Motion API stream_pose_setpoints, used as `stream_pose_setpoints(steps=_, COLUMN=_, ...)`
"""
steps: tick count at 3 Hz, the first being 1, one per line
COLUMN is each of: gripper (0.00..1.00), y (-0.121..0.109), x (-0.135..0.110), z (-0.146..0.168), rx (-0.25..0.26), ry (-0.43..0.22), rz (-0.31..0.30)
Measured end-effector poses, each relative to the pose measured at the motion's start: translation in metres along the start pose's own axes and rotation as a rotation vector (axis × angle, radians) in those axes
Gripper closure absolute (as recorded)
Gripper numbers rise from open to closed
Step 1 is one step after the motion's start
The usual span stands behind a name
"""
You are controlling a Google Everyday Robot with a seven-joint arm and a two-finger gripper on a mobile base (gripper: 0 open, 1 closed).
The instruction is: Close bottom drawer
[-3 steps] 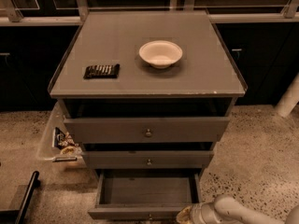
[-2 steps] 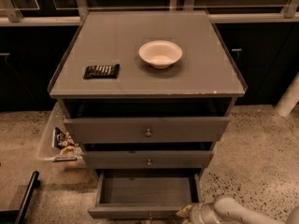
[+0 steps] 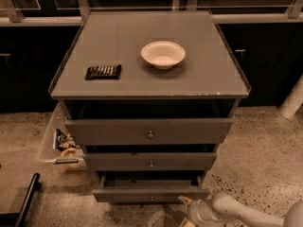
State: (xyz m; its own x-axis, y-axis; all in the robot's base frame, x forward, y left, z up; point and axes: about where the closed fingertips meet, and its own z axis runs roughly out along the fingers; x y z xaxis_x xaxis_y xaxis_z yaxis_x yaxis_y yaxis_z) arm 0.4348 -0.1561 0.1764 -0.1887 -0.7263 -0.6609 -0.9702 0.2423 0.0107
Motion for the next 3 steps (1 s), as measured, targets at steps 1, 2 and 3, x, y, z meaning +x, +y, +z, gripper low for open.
stream_pose_setpoints(steps=1, gripper=0.42, y=-0.017, x=-0.014, z=0.0, rx=0.016, ry=0.011, rz=-0.053)
stream_pose_setpoints(steps=2, gripper=0.65, y=-0.045, x=-0.029, z=0.001, rx=0.023, ry=0.022, rz=-0.096)
stream_pose_setpoints(steps=3, gripper=0.88, y=-0.086, x=-0.028, z=0.002, rx=0.062, ry=0.029, rz=-0.118)
